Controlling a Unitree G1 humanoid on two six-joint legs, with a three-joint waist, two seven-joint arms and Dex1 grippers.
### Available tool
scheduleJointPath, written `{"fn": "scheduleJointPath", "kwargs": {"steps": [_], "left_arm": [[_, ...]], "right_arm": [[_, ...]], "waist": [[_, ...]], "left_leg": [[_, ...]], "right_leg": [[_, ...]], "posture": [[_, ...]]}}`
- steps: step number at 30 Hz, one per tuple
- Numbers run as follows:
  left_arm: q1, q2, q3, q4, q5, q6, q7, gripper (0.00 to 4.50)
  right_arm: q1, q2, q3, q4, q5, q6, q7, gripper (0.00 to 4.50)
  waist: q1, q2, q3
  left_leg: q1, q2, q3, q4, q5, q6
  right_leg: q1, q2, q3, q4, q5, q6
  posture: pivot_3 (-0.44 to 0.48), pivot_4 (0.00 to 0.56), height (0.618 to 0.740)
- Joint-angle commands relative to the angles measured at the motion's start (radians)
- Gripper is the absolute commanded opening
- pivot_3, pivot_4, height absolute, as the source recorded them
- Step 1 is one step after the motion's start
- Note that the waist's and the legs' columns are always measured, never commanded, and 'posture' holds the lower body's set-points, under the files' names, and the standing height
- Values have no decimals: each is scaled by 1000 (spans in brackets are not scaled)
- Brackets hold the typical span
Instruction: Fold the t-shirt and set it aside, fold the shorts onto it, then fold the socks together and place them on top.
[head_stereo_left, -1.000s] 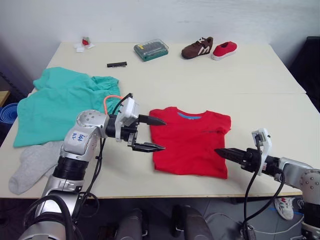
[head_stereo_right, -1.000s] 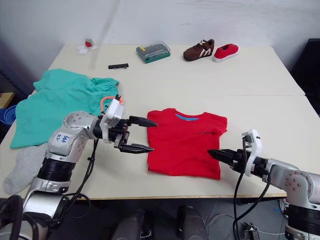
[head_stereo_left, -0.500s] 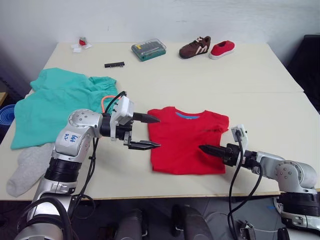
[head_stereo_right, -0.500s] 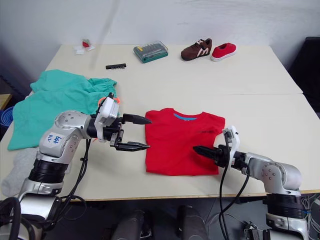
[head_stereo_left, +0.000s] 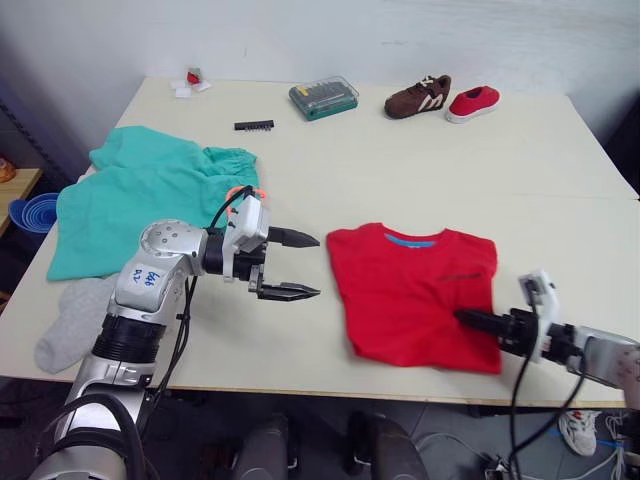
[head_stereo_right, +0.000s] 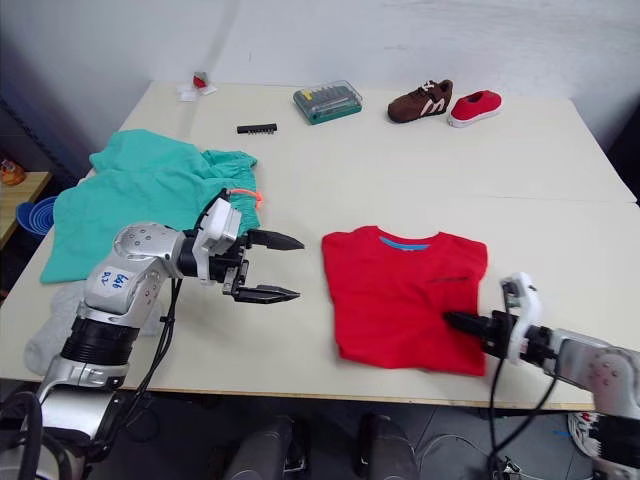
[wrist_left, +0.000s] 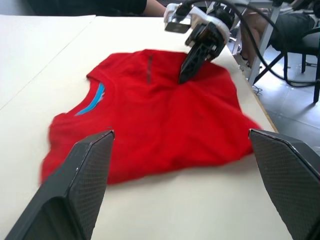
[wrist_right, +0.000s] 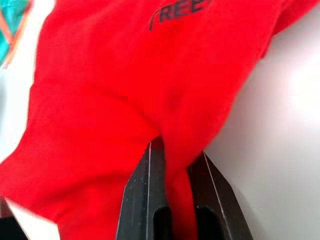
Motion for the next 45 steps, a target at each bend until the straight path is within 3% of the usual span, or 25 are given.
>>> {"fn": "scheduleJointPath", "kwargs": {"steps": [1,9,14,27,34,40,45], "left_arm": [[-16,-15,-9,10,5,-33,-6,4500],[-25,-30,-29,5,-6,-40,-24,4500],[-29,-32,-28,-25,-19,-18,-28,4500],[25,-27,-13,-99,-33,24,9,4500],[37,-27,-13,-122,-45,40,24,4500],[30,-22,3,-113,-52,47,31,4500],[29,-7,36,-115,-66,69,58,4500]], "right_arm": [[63,-102,-124,104,-48,-38,24,39],[97,-240,-205,357,-161,-173,69,39],[-14,-290,-226,622,-241,-322,22,39],[-120,-364,-90,936,-427,-559,77,39],[-31,-433,-131,933,-432,-592,185,2155],[187,-517,-379,849,-428,-731,216,4349],[264,-459,-604,468,-325,-568,305,4469]], "waist": [[-1,0,0],[-12,2,1],[-14,4,1],[-26,8,1],[-29,9,1],[-30,16,1],[-44,18,0]], "left_leg": [[0,0,0,0,0,1],[1,2,3,0,1,1],[2,2,3,0,1,1],[2,2,4,0,4,-1],[2,2,3,0,4,-2],[2,2,4,0,4,-4],[4,3,4,0,3,-5]], "right_leg": [[0,0,0,0,0,0],[0,3,0,0,0,0],[0,4,1,2,0,0],[0,4,1,3,0,0],[0,4,1,3,0,0],[0,4,1,3,0,0],[0,5,3,4,0,0]], "posture": [[0,150,740],[0,150,740],[0,150,740],[0,150,740],[0,150,740],[0,150,740],[0,150,740]]}}
